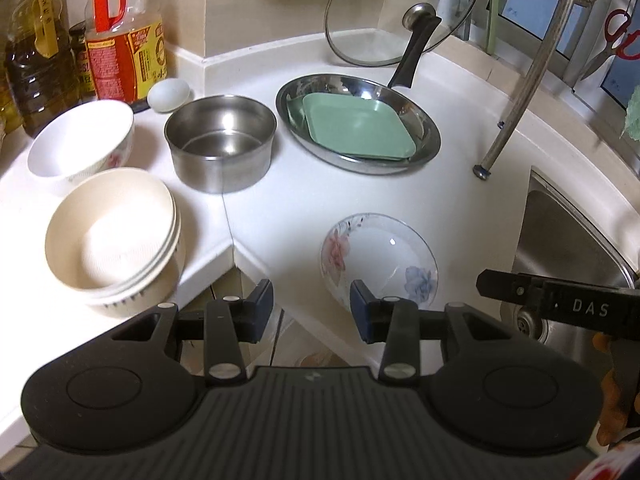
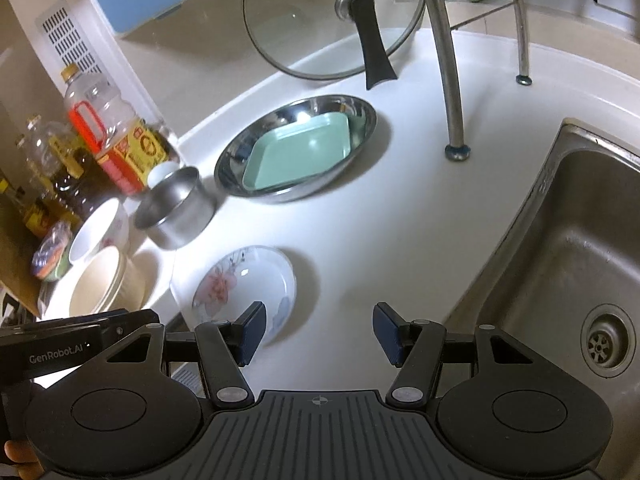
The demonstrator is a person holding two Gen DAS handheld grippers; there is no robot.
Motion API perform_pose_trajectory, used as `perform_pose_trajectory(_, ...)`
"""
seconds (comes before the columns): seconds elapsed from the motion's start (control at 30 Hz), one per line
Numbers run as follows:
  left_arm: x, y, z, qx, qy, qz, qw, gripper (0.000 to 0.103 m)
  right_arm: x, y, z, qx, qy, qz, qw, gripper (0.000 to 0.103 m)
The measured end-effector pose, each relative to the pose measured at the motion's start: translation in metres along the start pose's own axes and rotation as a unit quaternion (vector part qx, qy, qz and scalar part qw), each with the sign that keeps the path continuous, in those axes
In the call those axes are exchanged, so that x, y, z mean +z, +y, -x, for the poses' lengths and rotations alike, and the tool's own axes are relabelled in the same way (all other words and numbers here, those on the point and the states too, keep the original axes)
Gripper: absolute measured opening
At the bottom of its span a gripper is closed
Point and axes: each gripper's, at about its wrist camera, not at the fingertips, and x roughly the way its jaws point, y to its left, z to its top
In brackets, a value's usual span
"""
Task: Organize plates and bowls
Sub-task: 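Move both grippers to the floral plate rim and close on it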
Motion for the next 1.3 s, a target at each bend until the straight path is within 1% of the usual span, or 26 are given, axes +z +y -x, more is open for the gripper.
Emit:
perform_pose_trajectory(0.27, -0.015, -0.009, 0.004, 0.007, 0.002, 0.003, 1.0, 0.038, -0.012, -0.003, 0.002, 0.008, 0.01, 0.013, 1.0, 0.06)
perform_pose_trajectory(0.47, -0.025, -0.015, 0.002, 0.006, 0.008, 0.003, 0.9999, 0.038, -0.018, -0.003, 0.002, 0.018, 0.021, 0.02, 0.999, 0.06)
perform_pose_trajectory(0.63, -0.028, -0.018, 0.0, 0.002, 0.011, -0.002, 0.9999, 0.038, -0.021, 0.0, -0.001, 0.022, 0.03, 0.029, 0.999, 0.06)
perform_pose_trajectory(0.97, -0.023, -0.02, -0.011, -0.007, 0.001, -0.024, 0.9997, 0.038, -0.019, 0.002, -0.011, 0.018, 0.019, 0.011, 1.0, 0.06)
perform_pose_trajectory(1.17, -0.014, -0.015, -0.025, -0.018, 0.001, -0.018, 0.9997, 0.037, -0.015, 0.009, -0.022, 0.021, 0.001, 0.01, 1.0, 0.059)
perform_pose_trajectory(1.2, -0.012, -0.015, -0.027, -0.019, 0.0, -0.016, 0.9997, 0.037, -0.014, 0.01, -0.025, 0.022, -0.001, 0.01, 1.0, 0.059)
perform_pose_trajectory(1.3, -0.009, -0.013, -0.034, -0.018, 0.001, -0.014, 0.9997, 0.036, -0.012, 0.015, -0.032, 0.023, -0.003, 0.014, 1.0, 0.052)
